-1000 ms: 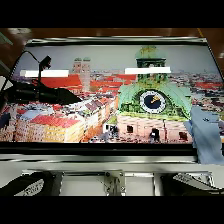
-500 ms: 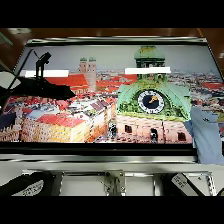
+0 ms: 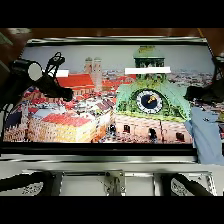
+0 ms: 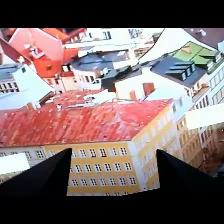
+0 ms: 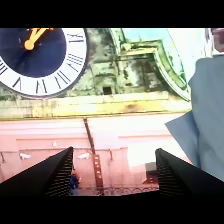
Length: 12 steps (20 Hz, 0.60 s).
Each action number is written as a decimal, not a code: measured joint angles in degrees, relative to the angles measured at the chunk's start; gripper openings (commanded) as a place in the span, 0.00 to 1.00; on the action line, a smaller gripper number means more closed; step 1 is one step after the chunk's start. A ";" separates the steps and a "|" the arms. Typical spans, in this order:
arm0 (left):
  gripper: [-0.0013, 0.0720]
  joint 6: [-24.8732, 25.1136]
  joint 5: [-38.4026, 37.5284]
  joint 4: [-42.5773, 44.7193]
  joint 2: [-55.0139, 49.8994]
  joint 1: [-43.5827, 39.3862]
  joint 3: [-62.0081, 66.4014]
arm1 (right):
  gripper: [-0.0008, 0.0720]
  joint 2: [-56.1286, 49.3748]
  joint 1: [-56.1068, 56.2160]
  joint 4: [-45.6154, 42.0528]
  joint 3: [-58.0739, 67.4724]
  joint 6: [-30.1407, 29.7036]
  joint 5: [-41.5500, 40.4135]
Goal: Fold the shirts.
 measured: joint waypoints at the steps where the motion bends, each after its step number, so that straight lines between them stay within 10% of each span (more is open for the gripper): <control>1: 0.84 -0.15 -0.57 0.44 -0.24 -0.11 0.17 | 0.87 -0.33 1.53 -0.50 0.00 0.13 0.00; 12: 0.84 -0.66 -0.94 -0.70 -1.14 -0.39 0.61 | 0.87 -1.11 6.58 -1.77 0.02 0.92 0.02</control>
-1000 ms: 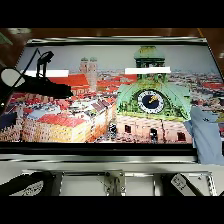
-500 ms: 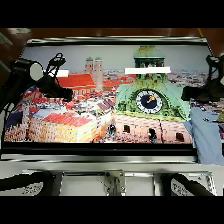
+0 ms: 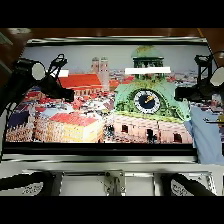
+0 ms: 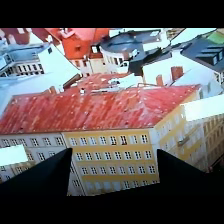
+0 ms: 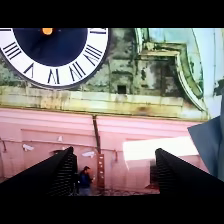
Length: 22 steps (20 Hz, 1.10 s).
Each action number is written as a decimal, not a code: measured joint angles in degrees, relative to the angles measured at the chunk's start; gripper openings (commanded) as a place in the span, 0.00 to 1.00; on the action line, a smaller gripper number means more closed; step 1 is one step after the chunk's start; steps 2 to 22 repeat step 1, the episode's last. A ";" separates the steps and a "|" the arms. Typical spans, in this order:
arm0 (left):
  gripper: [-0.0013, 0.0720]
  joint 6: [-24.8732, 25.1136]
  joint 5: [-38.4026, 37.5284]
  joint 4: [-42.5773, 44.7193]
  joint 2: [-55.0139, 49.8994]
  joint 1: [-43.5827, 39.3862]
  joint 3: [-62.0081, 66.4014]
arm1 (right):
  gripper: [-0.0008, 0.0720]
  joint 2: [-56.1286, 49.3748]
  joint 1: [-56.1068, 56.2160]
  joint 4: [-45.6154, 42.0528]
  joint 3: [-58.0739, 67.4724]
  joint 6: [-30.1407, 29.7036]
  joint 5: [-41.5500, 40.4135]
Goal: Fold the shirts.
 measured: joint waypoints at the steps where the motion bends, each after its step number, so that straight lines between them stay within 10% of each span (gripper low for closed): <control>1: 0.84 0.00 0.02 -0.07 -0.02 0.00 0.00 | 0.87 0.00 0.04 0.02 0.00 0.00 -0.02; 22: 0.84 0.00 0.02 -0.07 -0.02 0.00 0.00 | 0.87 0.00 0.04 0.02 0.00 0.00 -0.02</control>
